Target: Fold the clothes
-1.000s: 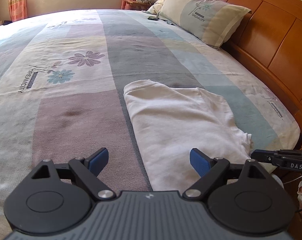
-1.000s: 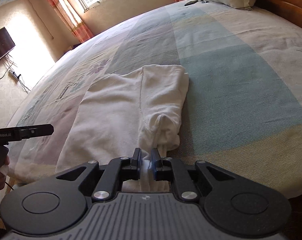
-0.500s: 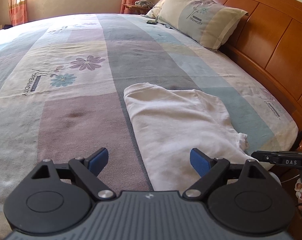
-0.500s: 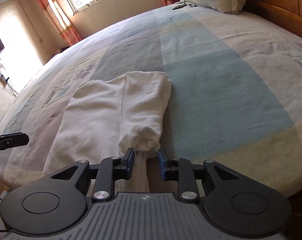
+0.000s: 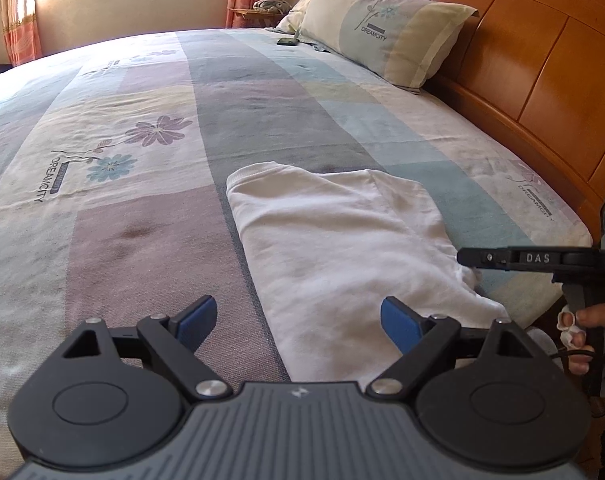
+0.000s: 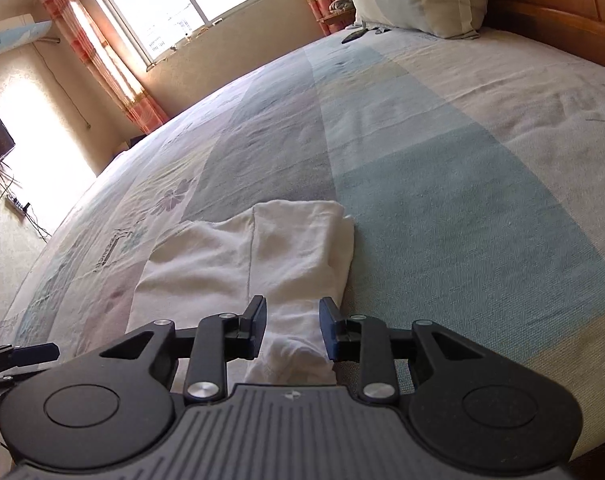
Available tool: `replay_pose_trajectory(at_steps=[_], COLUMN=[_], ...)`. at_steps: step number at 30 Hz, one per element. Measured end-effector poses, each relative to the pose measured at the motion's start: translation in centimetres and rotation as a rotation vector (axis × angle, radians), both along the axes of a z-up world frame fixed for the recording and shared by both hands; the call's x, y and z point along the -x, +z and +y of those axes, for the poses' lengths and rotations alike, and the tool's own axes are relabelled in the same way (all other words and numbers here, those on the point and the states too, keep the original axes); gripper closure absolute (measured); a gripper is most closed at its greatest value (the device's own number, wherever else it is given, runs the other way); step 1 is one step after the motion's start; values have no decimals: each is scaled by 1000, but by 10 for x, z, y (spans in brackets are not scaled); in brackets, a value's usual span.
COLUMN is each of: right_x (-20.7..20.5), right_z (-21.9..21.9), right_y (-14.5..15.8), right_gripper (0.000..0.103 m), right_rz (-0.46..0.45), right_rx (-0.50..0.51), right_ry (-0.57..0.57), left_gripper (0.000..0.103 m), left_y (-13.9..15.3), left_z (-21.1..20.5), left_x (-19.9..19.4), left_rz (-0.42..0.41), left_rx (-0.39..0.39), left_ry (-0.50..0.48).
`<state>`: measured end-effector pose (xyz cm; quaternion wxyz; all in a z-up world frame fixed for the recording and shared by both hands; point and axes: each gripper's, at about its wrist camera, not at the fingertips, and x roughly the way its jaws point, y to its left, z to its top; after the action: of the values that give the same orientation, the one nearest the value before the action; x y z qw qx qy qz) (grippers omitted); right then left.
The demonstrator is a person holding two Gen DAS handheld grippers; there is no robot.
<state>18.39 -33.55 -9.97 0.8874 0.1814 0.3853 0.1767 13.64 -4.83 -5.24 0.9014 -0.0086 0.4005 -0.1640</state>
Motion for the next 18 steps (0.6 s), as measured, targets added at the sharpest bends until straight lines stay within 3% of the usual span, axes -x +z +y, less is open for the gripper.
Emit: replay_pose_trajectory(at_steps=[4,8,11,14,18], right_x=[33,53,51,39,24], right_z=[-13,-24,-29,-19,-10], right_y=[-11,-9,-3,-2,-14], right_gripper=[73,72,72,72,73], right_rz=[32,25,-19,-43,-31], right_rx=[-35,5,-13,45,35], right_ry=[13,-22,-23,23,71], left_gripper=[14,14,14,14,14], left_y=[-6,-8,-8,-8,-6], left_z=[-5,-14,-17,-15,-10], left_x=[-7,-7,-3,-2,-1], left_rz=[16,16,15,18,17], left_rx=[-10,-14,-24,-31,-28], left_ry=[-4,-35,-45,-28,-10])
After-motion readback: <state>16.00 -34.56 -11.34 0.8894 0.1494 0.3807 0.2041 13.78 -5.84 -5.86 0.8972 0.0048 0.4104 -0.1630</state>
